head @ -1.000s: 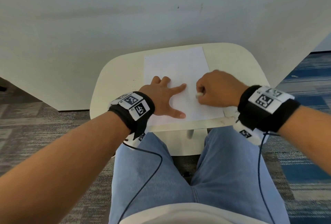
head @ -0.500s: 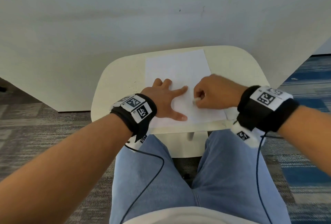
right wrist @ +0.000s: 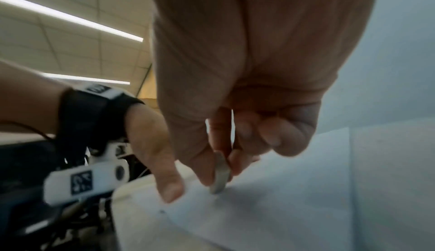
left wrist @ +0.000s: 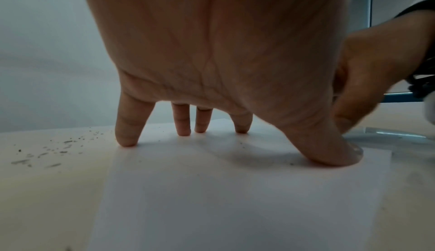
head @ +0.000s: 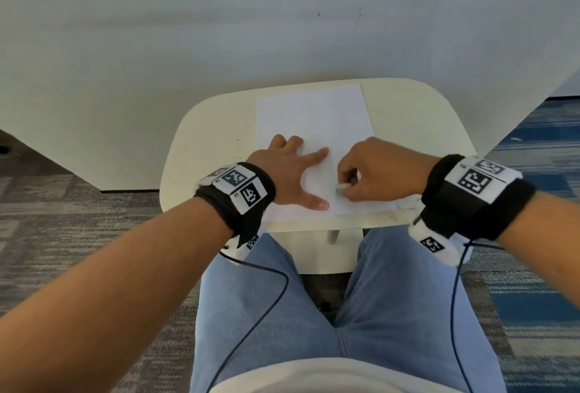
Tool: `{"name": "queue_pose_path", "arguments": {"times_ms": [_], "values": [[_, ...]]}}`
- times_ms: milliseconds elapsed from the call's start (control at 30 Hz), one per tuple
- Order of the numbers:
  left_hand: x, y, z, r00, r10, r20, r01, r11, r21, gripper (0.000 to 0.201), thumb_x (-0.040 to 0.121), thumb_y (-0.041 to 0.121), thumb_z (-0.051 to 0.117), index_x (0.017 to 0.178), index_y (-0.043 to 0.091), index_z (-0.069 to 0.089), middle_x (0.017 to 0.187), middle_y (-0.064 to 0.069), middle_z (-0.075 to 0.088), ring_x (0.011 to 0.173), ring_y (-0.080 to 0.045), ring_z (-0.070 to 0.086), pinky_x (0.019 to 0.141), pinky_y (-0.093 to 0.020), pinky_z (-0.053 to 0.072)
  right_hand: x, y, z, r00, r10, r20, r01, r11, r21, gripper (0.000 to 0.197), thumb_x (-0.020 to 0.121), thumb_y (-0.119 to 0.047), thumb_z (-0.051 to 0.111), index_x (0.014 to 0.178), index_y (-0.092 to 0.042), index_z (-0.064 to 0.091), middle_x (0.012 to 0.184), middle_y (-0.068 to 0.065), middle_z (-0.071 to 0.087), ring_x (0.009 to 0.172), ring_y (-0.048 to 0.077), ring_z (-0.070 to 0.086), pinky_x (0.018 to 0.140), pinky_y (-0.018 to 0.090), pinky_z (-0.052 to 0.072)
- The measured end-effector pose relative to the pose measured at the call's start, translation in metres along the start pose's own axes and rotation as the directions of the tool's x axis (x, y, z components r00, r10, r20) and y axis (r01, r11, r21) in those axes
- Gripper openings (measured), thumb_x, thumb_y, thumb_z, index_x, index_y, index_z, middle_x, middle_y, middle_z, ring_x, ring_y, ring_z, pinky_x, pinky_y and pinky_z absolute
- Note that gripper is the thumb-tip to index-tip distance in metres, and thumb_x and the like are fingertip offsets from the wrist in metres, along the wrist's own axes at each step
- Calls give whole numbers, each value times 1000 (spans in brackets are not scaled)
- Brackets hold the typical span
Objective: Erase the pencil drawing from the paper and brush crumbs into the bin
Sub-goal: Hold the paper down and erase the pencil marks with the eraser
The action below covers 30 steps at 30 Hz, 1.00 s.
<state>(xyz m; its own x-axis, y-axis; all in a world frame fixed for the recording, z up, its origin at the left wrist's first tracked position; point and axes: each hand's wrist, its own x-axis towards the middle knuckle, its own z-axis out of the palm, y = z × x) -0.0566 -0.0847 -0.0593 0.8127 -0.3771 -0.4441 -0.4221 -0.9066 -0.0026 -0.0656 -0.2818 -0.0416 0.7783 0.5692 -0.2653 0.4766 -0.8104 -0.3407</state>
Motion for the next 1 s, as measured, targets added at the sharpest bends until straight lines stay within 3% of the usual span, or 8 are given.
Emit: {"name": "queue_pose_path", "arguments": {"times_ms": [133,267,400,467,567,700,867,1000], "values": [[-4,-14,-7,999,21,-27,-24,995,-99,114,69,75,68,155,43,2,163,6,12,146,-20,13,109,-47,32,10,14,-5,991,132,22,-133,948,291,18,93,-28,61,91,-11,68,82,8,70,54,13,65,65,32,59],[-16,-46,-1,1000,0,-19,-4,970,-242,114,70,57,80,156,38,9,164,13,9,149,-13,12,118,-44,20,13,19,-6,976,213,40,-207,863,461,18,97,-24,58,100,-6,61,84,16,64,59,17,62,62,33,60],[-21,-59,13,1000,18,-9,-20,970,-244,115,69,64,77,156,37,6,164,16,-3,149,-6,0,119,-39,10,27,3,-4,993,117,-20,-104,940,325,17,94,-29,62,93,-12,65,83,8,66,50,11,61,60,34,60],[-20,-59,14,999,42,-12,-44,973,-226,117,68,66,75,157,36,4,164,14,-6,149,-6,-3,119,-36,6,40,-7,-2,994,82,-69,-60,960,274,16,90,-30,65,90,-14,68,85,3,67,63,14,64,60,30,55],[-20,-61,16,998,58,-18,-60,968,-243,120,68,67,74,157,33,2,164,12,-6,150,-6,-4,119,-34,4,53,-26,7,990,16,-140,6,988,152,15,88,-27,64,89,-13,70,87,-1,68,85,20,63,75,30,49],[-16,-63,20,997,80,-22,-83,965,-249,123,67,70,73,158,28,2,165,6,-5,151,-10,-2,119,-34,5,56,-48,15,988,-135,-75,143,982,119,12,85,-21,64,83,-13,73,81,-2,69,76,15,60,74,28,47],[-19,-62,20,999,43,-31,-50,962,-268,128,66,69,75,158,23,-2,165,4,3,150,-16,7,120,-36,10,75,-39,-1,986,-11,-167,24,997,74,13,81,-23,68,80,-13,75,75,-4,68,77,19,65,67,27,47],[-16,-64,20,997,72,-9,-73,975,-211,128,66,75,70,158,23,-3,165,6,-6,151,-12,-2,123,-41,7,63,-45,0,988,-127,90,124,991,46,11,84,-29,71,85,-19,76,81,-10,69,72,5,61,69,16,45]]}}
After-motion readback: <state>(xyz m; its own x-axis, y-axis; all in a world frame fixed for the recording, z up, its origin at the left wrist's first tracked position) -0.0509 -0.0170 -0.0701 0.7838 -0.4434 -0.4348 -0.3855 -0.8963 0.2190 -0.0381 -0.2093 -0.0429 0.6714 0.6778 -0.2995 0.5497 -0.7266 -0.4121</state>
